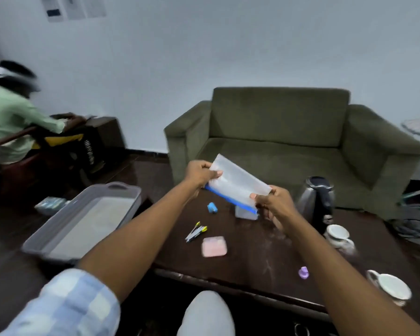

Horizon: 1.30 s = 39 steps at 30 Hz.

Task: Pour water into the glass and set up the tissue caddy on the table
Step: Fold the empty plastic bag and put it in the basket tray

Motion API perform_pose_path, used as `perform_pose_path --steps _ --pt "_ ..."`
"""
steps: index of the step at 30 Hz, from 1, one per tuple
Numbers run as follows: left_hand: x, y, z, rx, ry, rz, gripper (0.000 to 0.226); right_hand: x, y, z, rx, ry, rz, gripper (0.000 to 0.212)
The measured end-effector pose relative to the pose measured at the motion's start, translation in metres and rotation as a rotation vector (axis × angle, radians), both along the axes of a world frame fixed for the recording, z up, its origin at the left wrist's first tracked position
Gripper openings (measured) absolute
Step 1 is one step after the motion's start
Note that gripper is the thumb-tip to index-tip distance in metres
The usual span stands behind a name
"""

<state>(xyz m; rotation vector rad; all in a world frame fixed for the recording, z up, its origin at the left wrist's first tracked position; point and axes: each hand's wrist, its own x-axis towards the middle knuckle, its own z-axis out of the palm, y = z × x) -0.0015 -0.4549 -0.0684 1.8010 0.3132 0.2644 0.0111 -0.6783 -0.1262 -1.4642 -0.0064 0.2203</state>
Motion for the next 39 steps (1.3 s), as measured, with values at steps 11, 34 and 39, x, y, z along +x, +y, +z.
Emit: perform_pose_path --steps 11,34,39 --pt "-0.092 0.32 -0.058 0.242 0.402 0.604 0.045 -0.063 0.332 -0.058 -0.264 -0.07 0.298 0.042" --pt "-0.082 0.301 -0.132 1.125 0.081 0.556 0.039 0.017 0.199 -0.125 -0.741 -0.725 0.272 0.024" --pt "-0.007 0.139 -0.151 0.928 0.068 -0.115 0.032 0.018 0.085 -0.173 -1.165 -0.6 0.558 0.077"
